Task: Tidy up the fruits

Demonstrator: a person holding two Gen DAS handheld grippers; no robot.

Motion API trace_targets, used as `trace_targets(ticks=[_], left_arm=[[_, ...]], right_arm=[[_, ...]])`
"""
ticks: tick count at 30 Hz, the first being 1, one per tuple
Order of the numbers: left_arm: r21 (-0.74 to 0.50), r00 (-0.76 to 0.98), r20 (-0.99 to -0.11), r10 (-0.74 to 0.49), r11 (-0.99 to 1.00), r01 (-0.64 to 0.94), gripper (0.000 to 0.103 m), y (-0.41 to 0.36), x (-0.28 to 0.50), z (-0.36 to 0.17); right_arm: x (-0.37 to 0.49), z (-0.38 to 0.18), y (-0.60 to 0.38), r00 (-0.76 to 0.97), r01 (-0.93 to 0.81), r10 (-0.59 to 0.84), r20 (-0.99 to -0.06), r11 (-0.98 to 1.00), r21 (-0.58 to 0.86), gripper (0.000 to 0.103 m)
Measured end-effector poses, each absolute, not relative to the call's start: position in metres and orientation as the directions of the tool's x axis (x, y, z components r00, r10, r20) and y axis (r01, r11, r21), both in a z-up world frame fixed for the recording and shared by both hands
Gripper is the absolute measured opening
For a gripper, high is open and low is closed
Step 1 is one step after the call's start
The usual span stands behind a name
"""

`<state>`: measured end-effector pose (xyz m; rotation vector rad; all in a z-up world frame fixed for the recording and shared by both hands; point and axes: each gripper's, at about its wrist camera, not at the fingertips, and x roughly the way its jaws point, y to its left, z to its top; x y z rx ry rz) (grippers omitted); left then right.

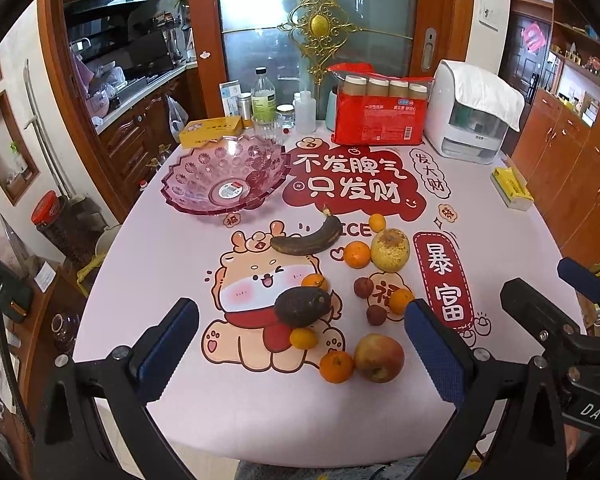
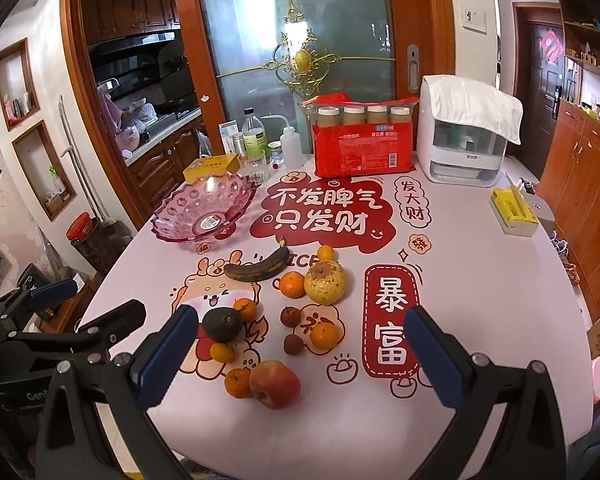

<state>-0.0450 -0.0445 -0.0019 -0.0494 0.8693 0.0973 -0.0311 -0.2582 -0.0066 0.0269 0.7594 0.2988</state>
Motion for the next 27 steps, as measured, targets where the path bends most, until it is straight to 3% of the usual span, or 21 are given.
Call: trace_targets(ticks=[15,27], left_arm=[[-0.004,0.557,-0.828,0.058,0.994,-0.109,0.102,-0.025,-0.020,-0.033],[-0.036,0.435,-0.901,-0.014,0.998,-0.043,0.102,-0.009,0.026,-0.109]], right_arm=[[-0.007,-0.025,-0.256,0.649,-0.243,0.262,-0.714,0.961,0.131,0.103],[0.037,-0.074,-0.256,0.589,-0.171,0.213,-0.780,0.976,0.137,0.102]])
